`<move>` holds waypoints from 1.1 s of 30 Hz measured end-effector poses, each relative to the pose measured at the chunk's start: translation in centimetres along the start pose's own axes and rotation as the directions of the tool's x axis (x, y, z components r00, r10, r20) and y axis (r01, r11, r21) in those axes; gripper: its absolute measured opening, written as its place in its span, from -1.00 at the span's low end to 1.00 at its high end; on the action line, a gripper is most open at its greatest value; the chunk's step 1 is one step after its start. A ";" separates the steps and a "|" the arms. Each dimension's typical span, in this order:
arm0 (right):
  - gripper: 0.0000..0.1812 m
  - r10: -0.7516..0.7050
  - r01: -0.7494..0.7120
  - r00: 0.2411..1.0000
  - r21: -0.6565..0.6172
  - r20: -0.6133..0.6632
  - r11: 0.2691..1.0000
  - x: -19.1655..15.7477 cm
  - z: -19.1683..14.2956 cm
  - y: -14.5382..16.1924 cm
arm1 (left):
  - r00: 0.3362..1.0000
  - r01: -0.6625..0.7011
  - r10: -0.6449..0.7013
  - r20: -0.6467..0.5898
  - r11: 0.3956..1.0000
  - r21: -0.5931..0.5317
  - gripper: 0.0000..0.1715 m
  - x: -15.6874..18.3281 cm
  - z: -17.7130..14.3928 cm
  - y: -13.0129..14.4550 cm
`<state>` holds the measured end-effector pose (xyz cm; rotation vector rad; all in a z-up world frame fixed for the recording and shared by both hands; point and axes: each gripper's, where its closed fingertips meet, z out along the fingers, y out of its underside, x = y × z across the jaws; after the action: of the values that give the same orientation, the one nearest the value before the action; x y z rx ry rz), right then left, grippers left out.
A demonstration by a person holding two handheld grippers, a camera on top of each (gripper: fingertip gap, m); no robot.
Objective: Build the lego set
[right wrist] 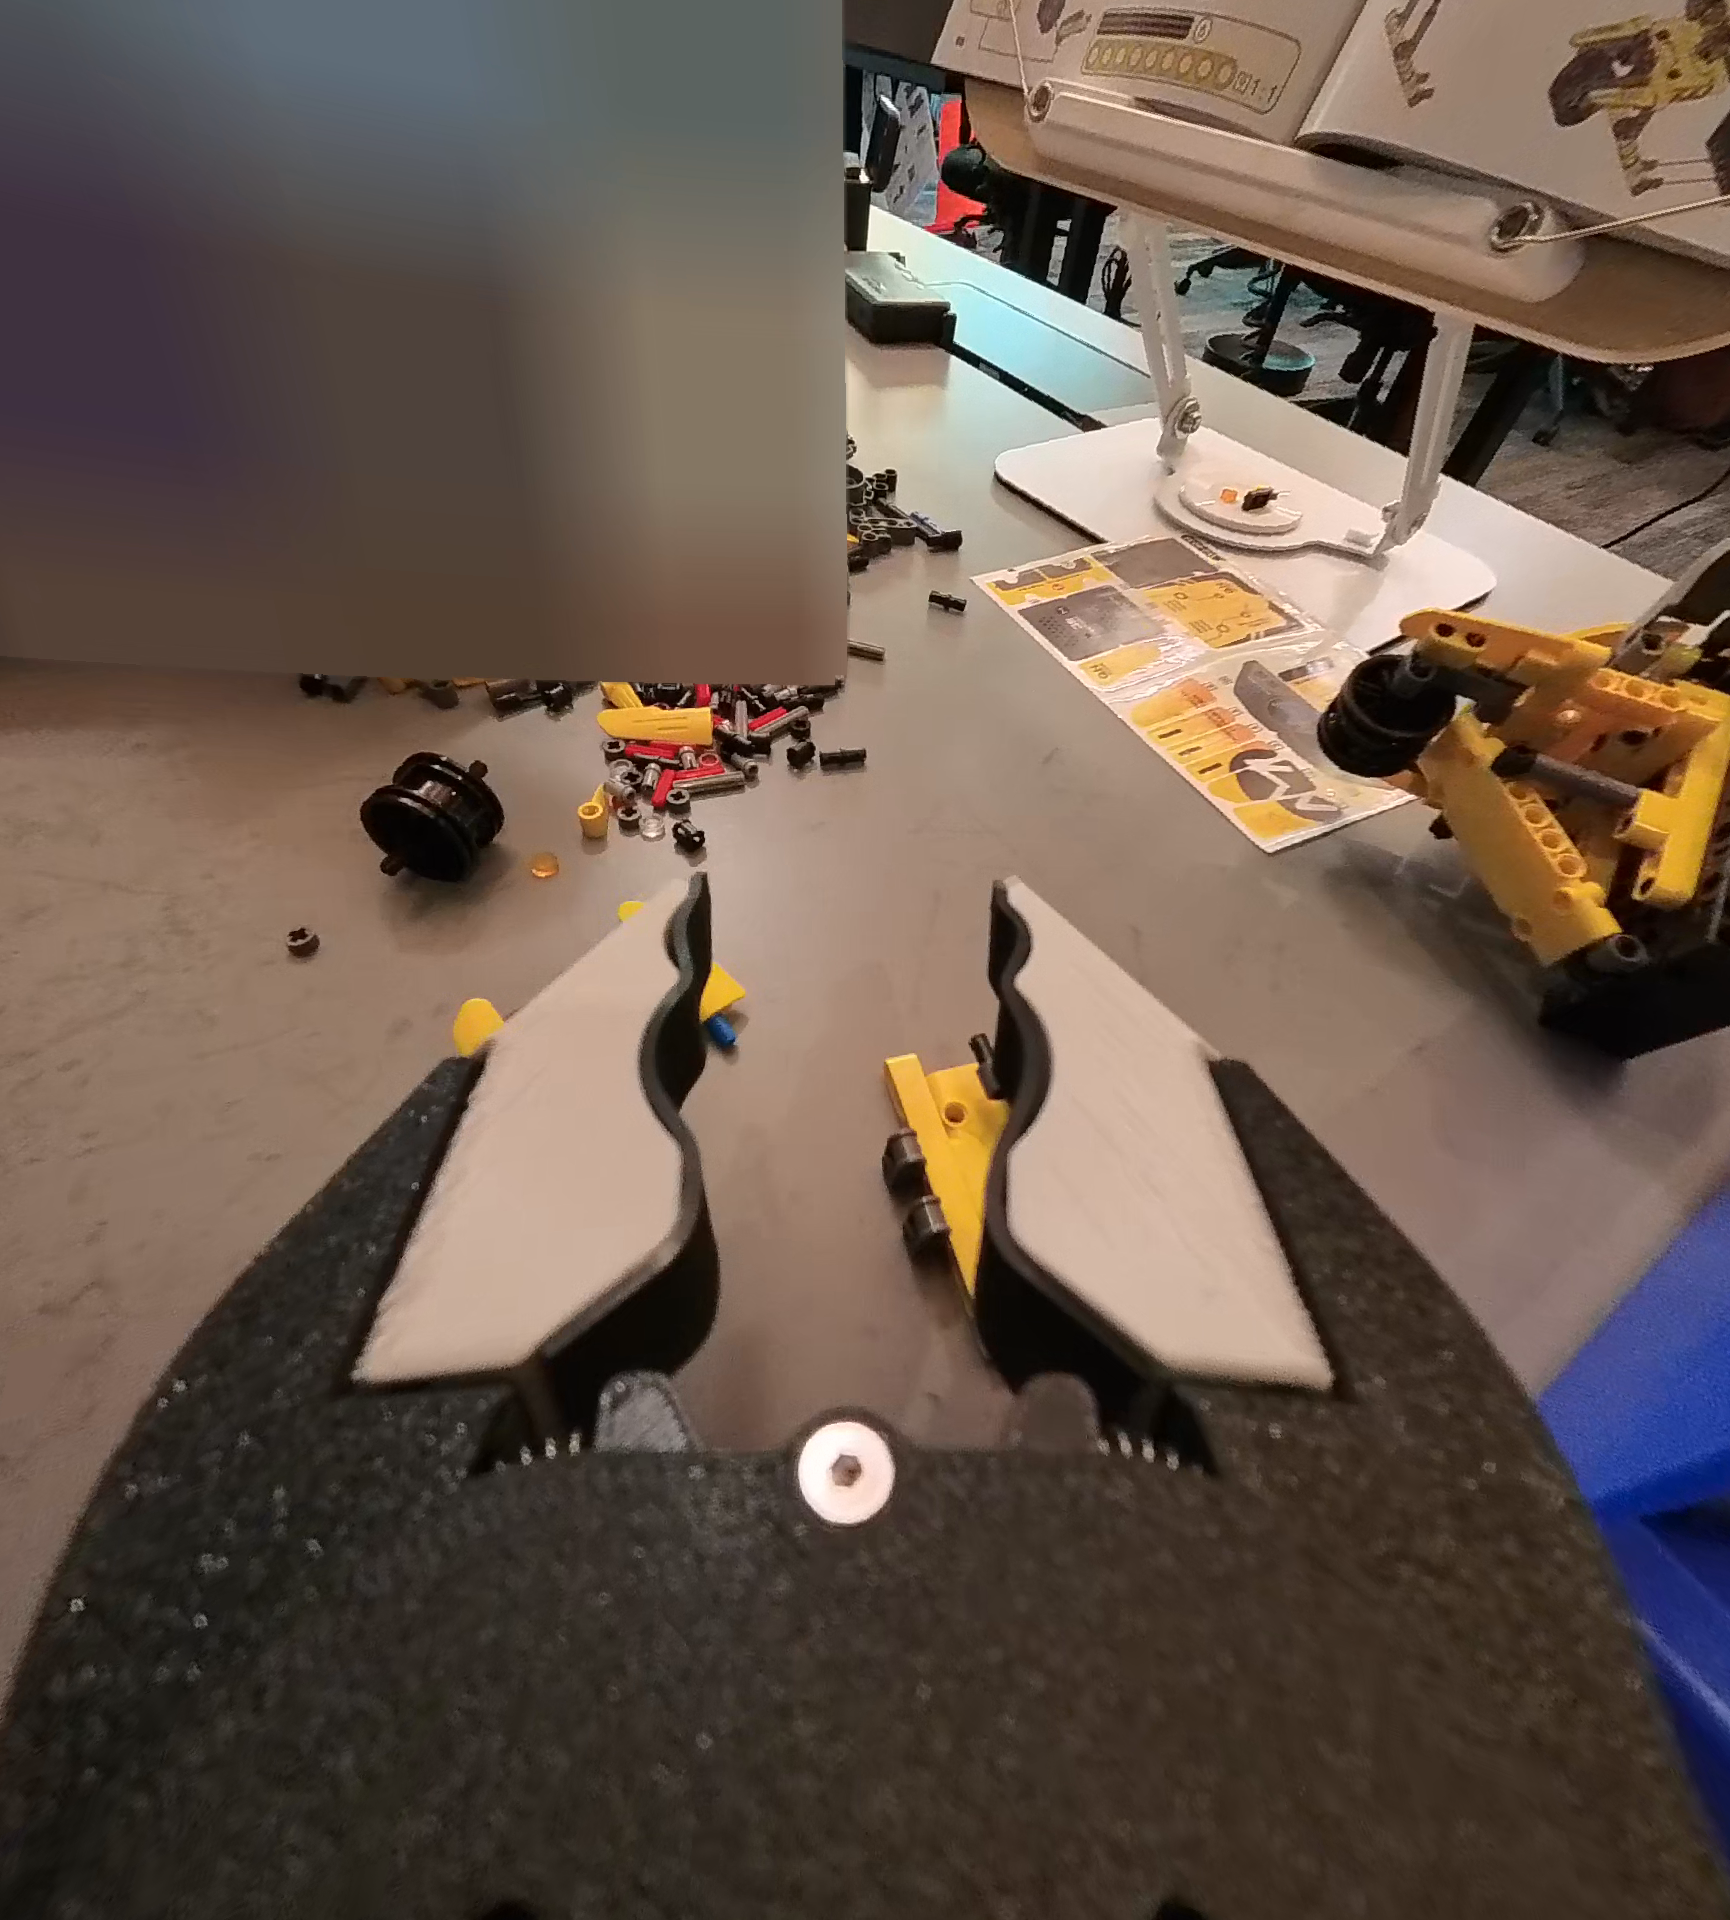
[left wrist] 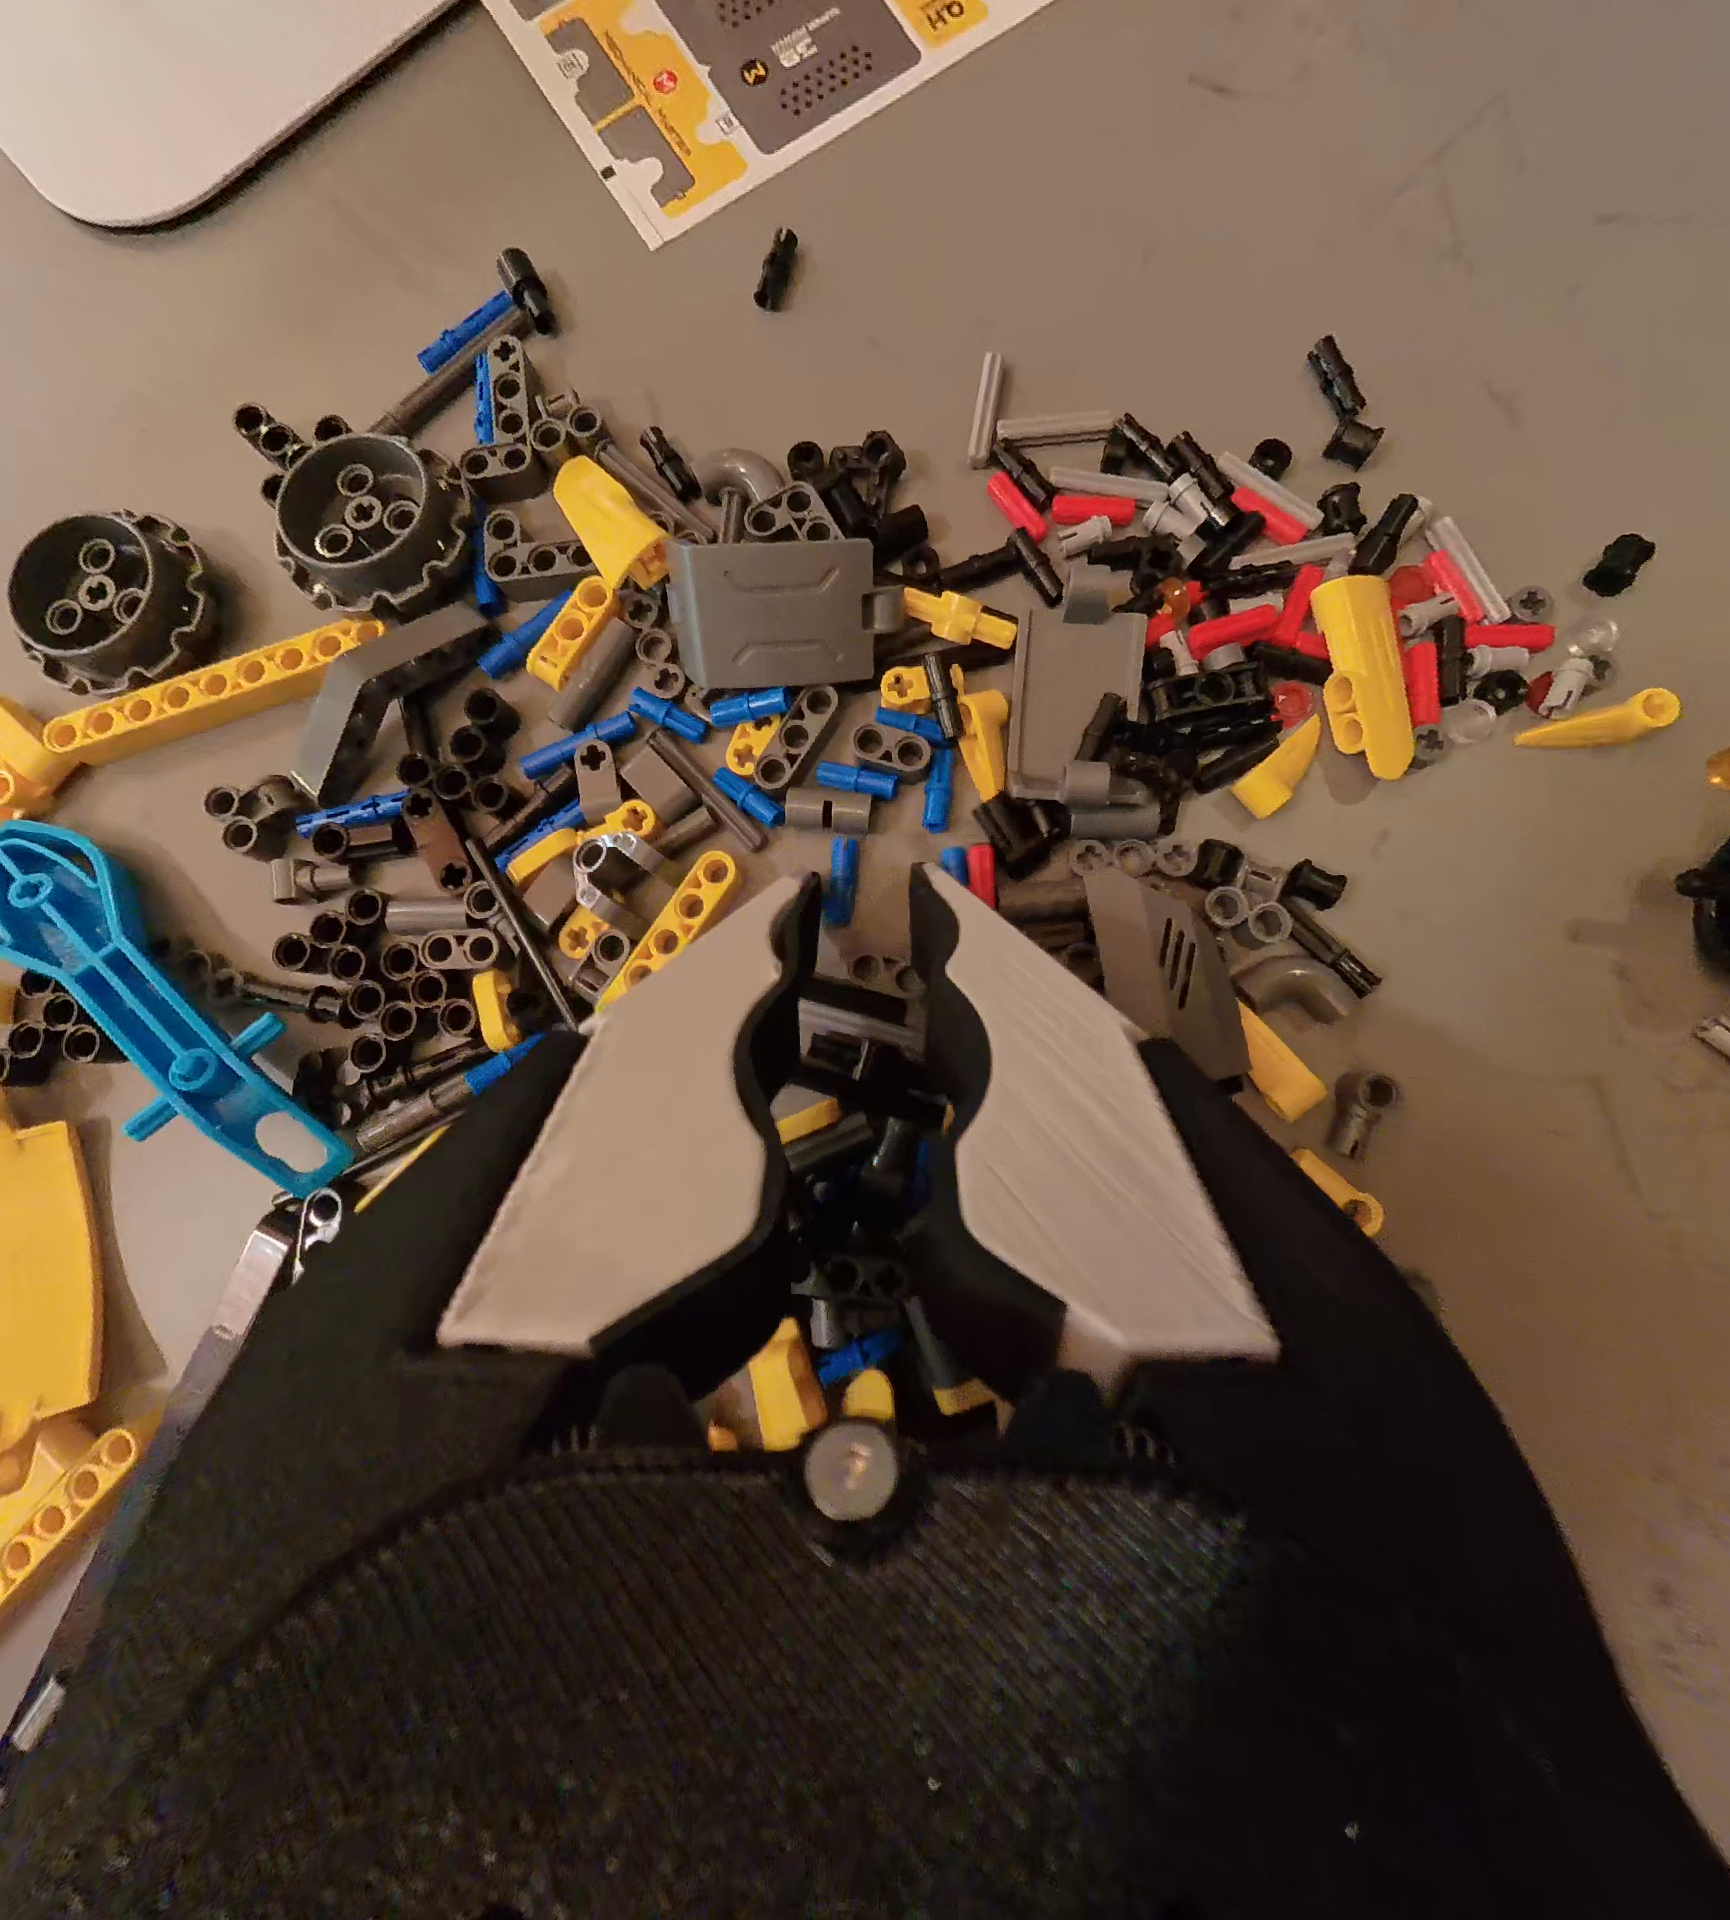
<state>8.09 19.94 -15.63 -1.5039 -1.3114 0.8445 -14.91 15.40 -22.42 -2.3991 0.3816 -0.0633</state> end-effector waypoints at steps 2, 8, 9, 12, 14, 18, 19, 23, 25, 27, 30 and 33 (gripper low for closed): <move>-0.41 0.002 -0.002 1.000 0.000 0.000 1.000 0.0 0.0 0.0 | 1.000 -0.003 0.003 0.001 1.000 0.006 -0.84 0.1 -0.1 -0.1; -0.40 0.001 -0.001 1.000 0.000 0.003 1.000 0.0 0.0 0.0 | 1.000 0.006 -0.006 0.001 1.000 -0.004 -0.98 0.0 0.0 0.1; -0.40 0.001 -0.001 1.000 -0.001 0.003 1.000 0.0 0.0 0.0 | 1.000 0.007 -0.007 0.003 1.000 -0.007 -0.98 0.0 0.0 0.1; -0.40 -0.001 0.001 1.000 0.000 0.003 1.000 -0.1 0.0 0.0 | 0.999 -0.012 0.012 0.032 1.000 0.009 -0.99 -0.3 -0.2 -0.2; -0.40 0.000 0.000 1.000 0.004 0.001 1.000 0.0 0.0 0.0 | 0.998 -0.036 0.031 0.058 0.996 0.077 -0.99 -0.2 -1.1 -1.5; -0.38 0.056 -0.058 0.997 0.039 0.047 0.998 -0.3 -0.2 -0.6 | 0.982 -0.164 0.183 -0.041 0.943 0.290 -0.99 5.0 -3.3 -5.7; -0.41 0.085 -0.090 0.993 0.055 0.079 0.994 -0.5 -0.4 -0.8 | 0.970 -0.207 0.235 -0.055 0.928 0.308 -0.99 6.7 -3.4 -6.3; -0.66 0.138 -0.156 0.964 0.065 0.225 0.986 -2.0 -1.0 -1.2 | 0.873 -0.301 0.384 -0.301 0.909 0.289 -0.98 16.1 -2.5 -6.2; -0.81 0.131 -0.149 0.938 0.030 0.320 0.988 -3.6 -1.3 -0.8 | 0.805 -0.377 0.455 -0.381 0.888 0.264 -0.98 19.8 -2.3 -5.1; -0.90 0.115 -0.122 0.899 -0.011 0.422 0.992 -5.5 -1.8 -0.4 | 0.776 -0.420 0.487 -0.401 0.873 0.247 -0.98 21.8 -2.1 -4.5; -0.93 0.069 -0.026 0.863 -0.093 0.500 0.995 -8.0 -1.8 1.1 | 0.755 -0.393 0.454 -0.473 0.891 0.227 -0.97 23.9 -2.0 -3.9; -0.93 -0.002 0.099 0.851 -0.157 0.525 0.983 -9.6 -1.6 2.8 | 0.754 -0.401 0.445 -0.484 0.895 0.197 -0.98 24.4 -1.4 -3.3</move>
<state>8.67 10.21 -18.54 -1.4149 -1.8616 1.1833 9.03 9.82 -20.57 -2.1244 1.1495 -0.5189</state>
